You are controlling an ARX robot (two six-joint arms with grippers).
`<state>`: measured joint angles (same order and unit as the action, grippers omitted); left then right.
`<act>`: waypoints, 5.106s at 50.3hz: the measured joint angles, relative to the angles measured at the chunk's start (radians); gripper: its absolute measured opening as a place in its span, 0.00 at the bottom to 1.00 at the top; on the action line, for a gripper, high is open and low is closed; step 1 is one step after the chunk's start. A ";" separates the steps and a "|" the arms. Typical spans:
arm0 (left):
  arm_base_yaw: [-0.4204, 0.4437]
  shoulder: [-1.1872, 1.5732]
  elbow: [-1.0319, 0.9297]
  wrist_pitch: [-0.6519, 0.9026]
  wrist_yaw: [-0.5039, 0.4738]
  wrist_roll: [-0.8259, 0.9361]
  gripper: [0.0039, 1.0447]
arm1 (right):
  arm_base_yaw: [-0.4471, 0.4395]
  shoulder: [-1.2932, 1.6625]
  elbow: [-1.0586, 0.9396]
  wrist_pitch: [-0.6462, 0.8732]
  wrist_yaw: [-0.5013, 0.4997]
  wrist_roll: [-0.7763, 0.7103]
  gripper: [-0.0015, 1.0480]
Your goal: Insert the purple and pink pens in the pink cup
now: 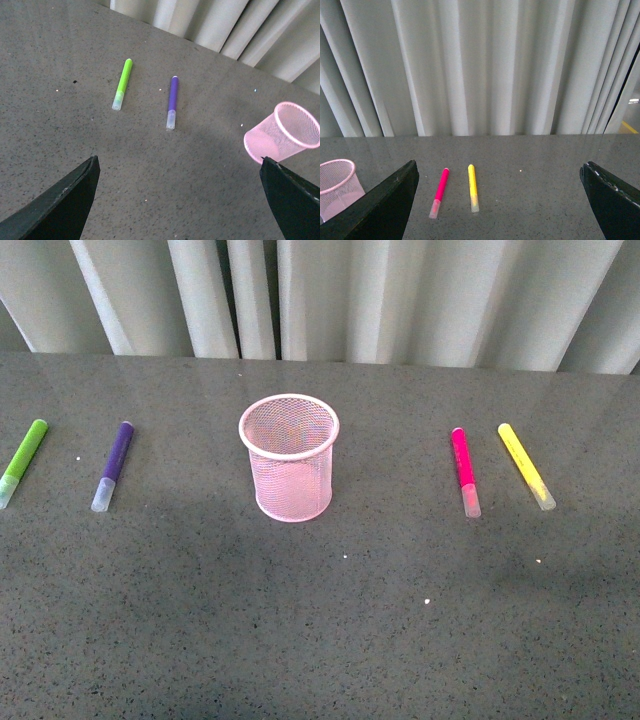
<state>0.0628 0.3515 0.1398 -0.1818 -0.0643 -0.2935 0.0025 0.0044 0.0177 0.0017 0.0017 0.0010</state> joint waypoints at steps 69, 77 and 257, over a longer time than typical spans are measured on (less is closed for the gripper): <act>-0.095 1.765 0.911 0.438 0.137 0.369 0.94 | 0.000 0.000 0.000 0.000 0.000 0.000 0.93; -0.110 1.805 0.962 0.420 0.119 0.375 0.94 | 0.000 0.000 0.000 0.000 0.000 0.000 0.93; -0.449 1.791 0.737 1.262 -0.184 -0.200 0.58 | 0.000 0.000 0.000 0.000 0.000 0.000 0.93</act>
<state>-0.3859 2.1422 0.8772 1.0801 -0.2481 -0.4938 0.0025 0.0044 0.0177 0.0017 0.0021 0.0010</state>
